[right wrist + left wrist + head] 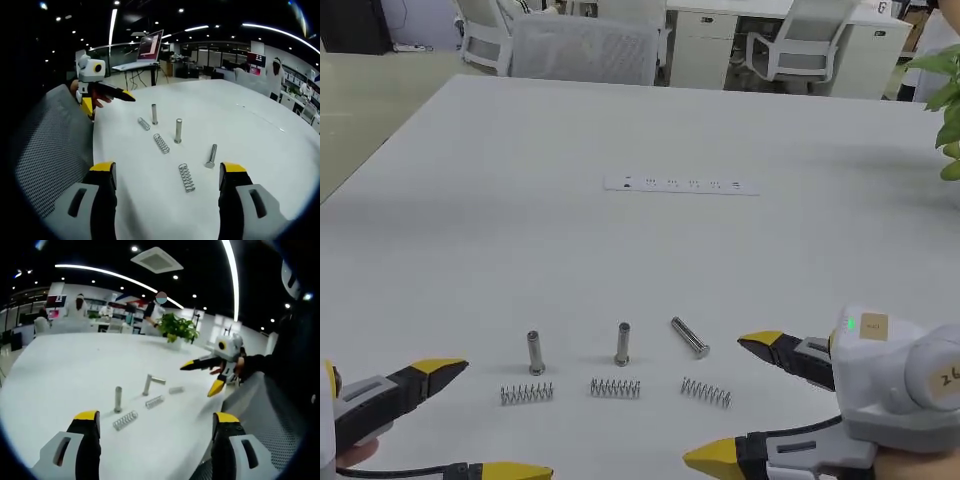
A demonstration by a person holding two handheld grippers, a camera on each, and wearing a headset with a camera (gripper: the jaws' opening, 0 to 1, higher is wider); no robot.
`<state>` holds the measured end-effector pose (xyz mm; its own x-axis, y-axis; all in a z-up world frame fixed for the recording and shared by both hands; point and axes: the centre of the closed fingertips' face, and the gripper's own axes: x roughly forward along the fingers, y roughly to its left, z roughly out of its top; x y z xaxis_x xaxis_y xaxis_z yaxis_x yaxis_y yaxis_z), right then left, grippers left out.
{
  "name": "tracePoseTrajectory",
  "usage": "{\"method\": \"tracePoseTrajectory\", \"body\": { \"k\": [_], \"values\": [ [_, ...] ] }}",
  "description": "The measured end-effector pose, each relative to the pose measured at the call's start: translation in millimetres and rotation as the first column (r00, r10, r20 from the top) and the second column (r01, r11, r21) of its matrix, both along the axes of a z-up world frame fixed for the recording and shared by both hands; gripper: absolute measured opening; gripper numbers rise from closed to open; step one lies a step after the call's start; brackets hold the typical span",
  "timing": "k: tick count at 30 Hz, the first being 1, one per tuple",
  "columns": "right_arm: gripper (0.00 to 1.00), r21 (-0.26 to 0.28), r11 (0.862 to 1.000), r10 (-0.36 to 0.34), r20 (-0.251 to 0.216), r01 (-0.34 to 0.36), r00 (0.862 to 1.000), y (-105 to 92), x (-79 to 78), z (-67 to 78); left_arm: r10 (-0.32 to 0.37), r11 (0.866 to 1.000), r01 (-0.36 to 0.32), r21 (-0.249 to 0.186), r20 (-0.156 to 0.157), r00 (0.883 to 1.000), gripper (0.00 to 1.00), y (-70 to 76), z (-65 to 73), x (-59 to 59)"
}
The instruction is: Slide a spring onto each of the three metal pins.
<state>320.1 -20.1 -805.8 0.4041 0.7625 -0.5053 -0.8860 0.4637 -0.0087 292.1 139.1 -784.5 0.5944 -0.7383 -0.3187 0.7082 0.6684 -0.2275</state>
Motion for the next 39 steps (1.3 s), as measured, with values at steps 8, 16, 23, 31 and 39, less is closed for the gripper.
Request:
{"method": "tracePoseTrajectory", "body": {
  "k": [8, 16, 23, 31, 39],
  "values": [
    [0.83, 0.002, 1.000, -0.011, 0.010, 0.011, 1.000, -0.7, 4.7, 2.9, -0.001, 1.000, 0.001, 0.003, -0.003, 1.000, 0.90, 0.0, -1.0, 0.3],
    [0.78, 0.001, 0.999, -0.041, 0.037, 0.041, 0.998, -2.1, 17.5, 13.3, -0.003, 1.000, 0.003, 0.006, -0.004, 1.000, 0.89, 0.0, -1.3, -0.3],
    [0.69, -0.053, 0.996, -0.066, 0.054, 0.069, 0.996, -3.6, 37.4, 17.7, -0.007, 1.000, 0.007, 0.007, -0.009, 1.000, 0.89, -0.1, -2.5, -1.5],
    [0.59, -0.147, 0.987, -0.064, 0.048, 0.070, 0.997, 7.7, 61.8, 14.6, -0.005, 1.000, 0.005, 0.007, -0.007, 1.000, 0.89, 0.9, -1.8, -1.5],
    [0.45, -0.188, 0.975, -0.116, 0.029, 0.119, 0.993, 15.1, 84.3, 8.2, 0.001, 1.000, -0.001, 0.007, -0.003, 1.000, 0.88, 1.9, -0.3, -1.0]
  ]
}}
